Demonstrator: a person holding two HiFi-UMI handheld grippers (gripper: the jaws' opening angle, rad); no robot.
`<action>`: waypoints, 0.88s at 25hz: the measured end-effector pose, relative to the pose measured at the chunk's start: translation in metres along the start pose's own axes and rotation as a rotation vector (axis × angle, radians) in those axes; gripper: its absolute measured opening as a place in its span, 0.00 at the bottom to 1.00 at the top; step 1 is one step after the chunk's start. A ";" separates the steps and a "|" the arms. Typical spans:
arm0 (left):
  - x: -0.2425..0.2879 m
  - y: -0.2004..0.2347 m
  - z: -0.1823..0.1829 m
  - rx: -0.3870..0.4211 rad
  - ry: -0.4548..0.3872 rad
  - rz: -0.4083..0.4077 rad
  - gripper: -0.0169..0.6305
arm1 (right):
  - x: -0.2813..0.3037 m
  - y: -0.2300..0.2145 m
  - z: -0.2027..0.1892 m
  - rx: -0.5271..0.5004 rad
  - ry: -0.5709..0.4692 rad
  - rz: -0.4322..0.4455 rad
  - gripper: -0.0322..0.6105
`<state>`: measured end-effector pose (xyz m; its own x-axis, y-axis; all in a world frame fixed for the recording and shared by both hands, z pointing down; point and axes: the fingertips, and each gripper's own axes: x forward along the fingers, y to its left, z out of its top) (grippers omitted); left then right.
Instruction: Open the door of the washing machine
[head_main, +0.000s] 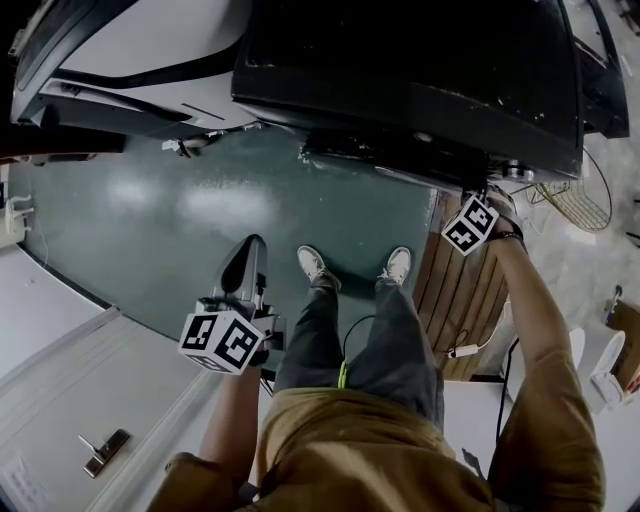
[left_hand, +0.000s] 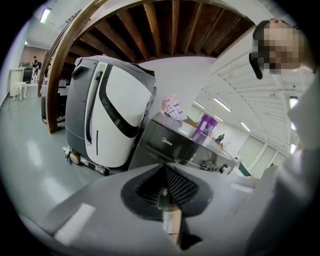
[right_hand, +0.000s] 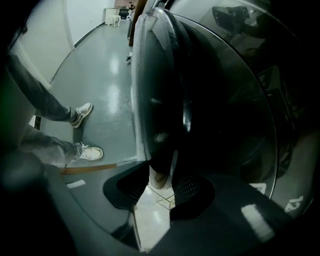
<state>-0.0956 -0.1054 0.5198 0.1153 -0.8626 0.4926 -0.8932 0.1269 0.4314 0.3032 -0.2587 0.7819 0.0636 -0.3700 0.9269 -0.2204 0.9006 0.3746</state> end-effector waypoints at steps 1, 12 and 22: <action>-0.001 -0.002 0.000 0.002 0.001 0.000 0.12 | 0.000 0.000 -0.001 -0.014 0.002 0.004 0.25; 0.000 -0.001 -0.007 0.005 0.009 0.009 0.12 | 0.004 0.000 0.002 -0.055 0.007 -0.006 0.25; -0.011 -0.016 -0.013 0.007 0.010 0.004 0.12 | 0.001 0.002 -0.002 -0.109 0.006 0.037 0.23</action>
<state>-0.0774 -0.0916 0.5172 0.1161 -0.8570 0.5021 -0.8969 0.1267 0.4237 0.3043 -0.2568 0.7834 0.0629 -0.3354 0.9400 -0.1158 0.9330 0.3407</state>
